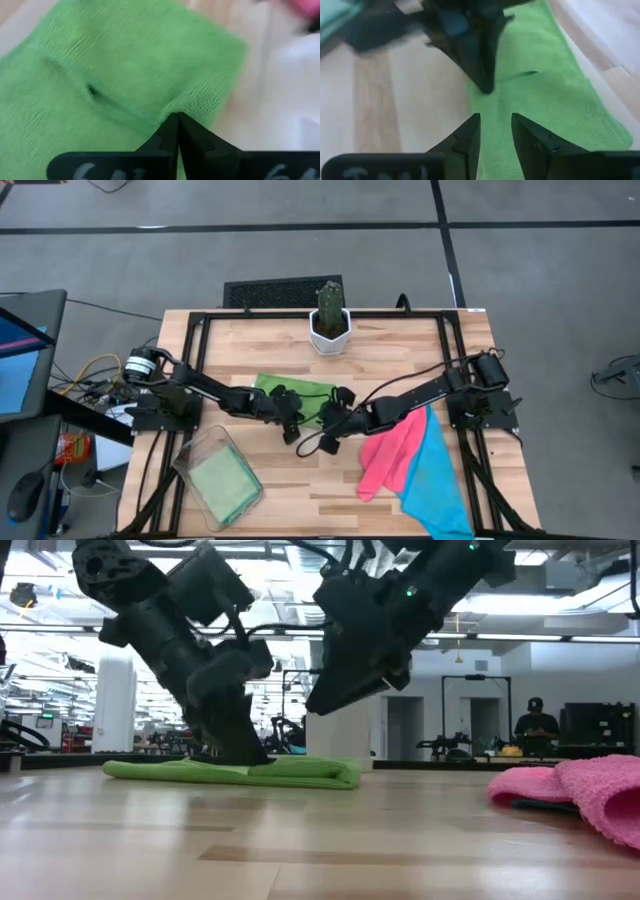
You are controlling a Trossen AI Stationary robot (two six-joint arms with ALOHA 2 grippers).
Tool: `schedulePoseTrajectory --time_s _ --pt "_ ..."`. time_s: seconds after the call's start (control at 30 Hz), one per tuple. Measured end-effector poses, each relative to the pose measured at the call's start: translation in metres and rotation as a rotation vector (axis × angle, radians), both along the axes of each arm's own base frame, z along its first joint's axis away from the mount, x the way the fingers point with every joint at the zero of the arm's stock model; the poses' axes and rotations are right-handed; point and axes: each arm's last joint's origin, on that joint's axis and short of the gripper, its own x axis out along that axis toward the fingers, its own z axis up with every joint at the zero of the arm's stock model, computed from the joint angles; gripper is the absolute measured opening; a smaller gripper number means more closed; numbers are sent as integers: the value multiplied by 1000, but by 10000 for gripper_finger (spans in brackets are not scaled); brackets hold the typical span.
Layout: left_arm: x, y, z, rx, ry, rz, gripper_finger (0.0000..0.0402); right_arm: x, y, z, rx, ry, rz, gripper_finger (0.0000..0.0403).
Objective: Fold microfiber towels
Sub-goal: Fold the green microfiber cloth
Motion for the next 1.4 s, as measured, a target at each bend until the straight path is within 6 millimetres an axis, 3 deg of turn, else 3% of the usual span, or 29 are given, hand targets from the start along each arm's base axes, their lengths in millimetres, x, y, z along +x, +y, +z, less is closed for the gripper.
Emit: schedulePoseTrajectory --time_s 0.2,0.37,0.57,0.77,0.87,0.97,1.13,1.4 --pt "-7 1 40 41 -132 37 0 10 -6 -38 27 64 -1 128" --pt "-9 1 57 50 -229 84 0 13 -5 -51 63 70 -9 128" --pt "-4 -10 38 12 -179 61 0 20 -19 -47 69 26 -14 126" --pt "-3 -18 27 -19 -142 46 0 15 -22 -4 72 -68 -24 126" --pt "-2 -20 27 -19 -152 42 0 7 -18 4 6 -48 -62 126" --pt "-2 -23 28 -15 -166 42 0 5 -11 -2 -18 -22 -60 126" --pt "-1 -27 25 -13 -165 32 0 3 -1 -28 12 50 -81 126" --pt "8 -31 3 -34 -160 9 0 -2 14 -24 27 46 -81 126"
